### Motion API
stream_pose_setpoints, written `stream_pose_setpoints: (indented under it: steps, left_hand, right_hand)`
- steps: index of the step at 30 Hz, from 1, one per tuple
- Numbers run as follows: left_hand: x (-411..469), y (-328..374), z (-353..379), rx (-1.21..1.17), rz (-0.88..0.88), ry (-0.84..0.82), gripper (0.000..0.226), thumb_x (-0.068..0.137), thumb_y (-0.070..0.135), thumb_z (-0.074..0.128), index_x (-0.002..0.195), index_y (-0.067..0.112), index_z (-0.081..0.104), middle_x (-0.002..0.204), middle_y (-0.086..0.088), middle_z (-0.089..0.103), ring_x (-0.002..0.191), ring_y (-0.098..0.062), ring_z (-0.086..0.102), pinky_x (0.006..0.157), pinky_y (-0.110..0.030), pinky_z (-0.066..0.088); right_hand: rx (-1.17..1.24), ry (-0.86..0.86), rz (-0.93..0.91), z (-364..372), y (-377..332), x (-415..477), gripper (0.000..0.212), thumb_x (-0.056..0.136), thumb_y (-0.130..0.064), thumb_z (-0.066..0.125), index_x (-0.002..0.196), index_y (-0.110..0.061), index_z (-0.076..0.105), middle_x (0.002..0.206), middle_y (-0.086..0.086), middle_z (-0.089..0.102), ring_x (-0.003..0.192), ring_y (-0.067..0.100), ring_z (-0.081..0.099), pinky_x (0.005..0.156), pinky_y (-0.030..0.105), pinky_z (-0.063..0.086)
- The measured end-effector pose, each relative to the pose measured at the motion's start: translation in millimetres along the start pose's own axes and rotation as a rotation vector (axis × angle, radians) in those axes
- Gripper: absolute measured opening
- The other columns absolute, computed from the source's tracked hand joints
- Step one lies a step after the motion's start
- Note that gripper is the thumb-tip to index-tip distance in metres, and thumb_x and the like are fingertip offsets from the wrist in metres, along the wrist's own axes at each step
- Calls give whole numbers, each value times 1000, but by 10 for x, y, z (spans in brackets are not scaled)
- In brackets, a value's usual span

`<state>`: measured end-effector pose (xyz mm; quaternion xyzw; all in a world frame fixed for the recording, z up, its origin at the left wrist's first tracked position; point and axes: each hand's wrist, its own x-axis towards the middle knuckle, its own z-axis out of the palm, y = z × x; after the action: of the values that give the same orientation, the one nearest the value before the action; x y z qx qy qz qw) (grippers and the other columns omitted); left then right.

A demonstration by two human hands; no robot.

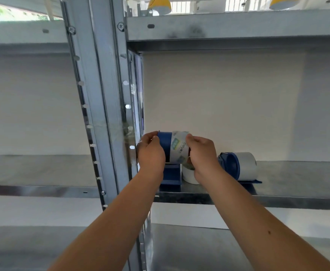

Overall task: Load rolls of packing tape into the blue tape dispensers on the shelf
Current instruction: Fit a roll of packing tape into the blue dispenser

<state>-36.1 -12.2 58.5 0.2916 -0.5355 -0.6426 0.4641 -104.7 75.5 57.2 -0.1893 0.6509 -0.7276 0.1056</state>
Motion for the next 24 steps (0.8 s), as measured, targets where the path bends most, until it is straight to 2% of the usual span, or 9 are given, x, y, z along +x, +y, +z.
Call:
stream_pose_setpoints:
  steps: [2, 5, 8, 10, 13, 18, 21, 24]
  left_hand:
    - [-31, 9, 11, -10, 6, 3, 27, 104, 11, 46, 109, 26, 68, 88, 17, 60, 77, 0, 53, 60, -18, 41]
    - [-43, 2, 26, -33, 10, -2, 28, 103, 8, 47, 109, 23, 70, 91, 17, 62, 81, 1, 55, 63, -15, 40]
    - [-15, -11, 21, -54, 5, -12, 27, 103, 8, 48, 105, 21, 72, 94, 9, 69, 90, -9, 66, 70, -20, 51]
    - [-15, -25, 16, -63, 7, -19, 28, 102, 6, 48, 103, 19, 73, 93, 4, 72, 88, -14, 69, 66, -21, 55]
    - [-16, -41, 1, -74, -7, 3, 28, 101, 6, 49, 107, 17, 74, 93, 4, 74, 84, -11, 69, 60, -19, 54]
    - [-44, 23, -16, -143, -37, 10, 30, 100, -1, 47, 109, 11, 73, 86, 5, 71, 73, -5, 66, 48, -11, 51]
    - [-80, 66, 0, -137, -47, 10, 33, 98, -5, 42, 107, 9, 71, 83, 3, 68, 70, -6, 62, 43, -10, 48]
    - [-98, 91, 0, -114, -56, 1, 32, 99, -5, 42, 100, 10, 70, 79, 4, 66, 68, -6, 59, 41, -8, 45]
  right_hand:
    - [-1, -12, 0, 8, 27, 56, 30, 105, -27, 52, 87, -13, 72, 105, 26, 73, 84, 27, 67, 77, 43, 60]
    - [1, -29, 10, 42, 55, 117, 31, 106, -28, 51, 88, -11, 71, 104, 28, 72, 87, 29, 66, 79, 44, 59]
    - [31, -111, 12, 84, 45, 128, 30, 106, -28, 52, 84, -18, 70, 98, 16, 75, 87, 28, 70, 67, 33, 58]
    - [12, -167, -3, 132, 51, 140, 28, 105, -28, 55, 86, -19, 74, 102, 18, 78, 93, 33, 74, 74, 39, 63]
    - [-61, -177, -33, 188, 63, 176, 28, 102, -29, 57, 90, -15, 77, 100, 20, 78, 98, 38, 74, 88, 50, 60]
    - [-98, -238, 9, 233, 76, 199, 39, 103, -37, 54, 117, -6, 74, 109, 16, 77, 103, 32, 73, 92, 44, 61]
    - [-91, -290, 17, 206, 75, 206, 40, 102, -38, 56, 123, -6, 71, 114, 15, 76, 104, 30, 73, 81, 36, 60]
    - [-67, -325, 5, 148, 89, 177, 40, 101, -37, 60, 123, -5, 71, 113, 17, 76, 95, 26, 72, 66, 27, 55]
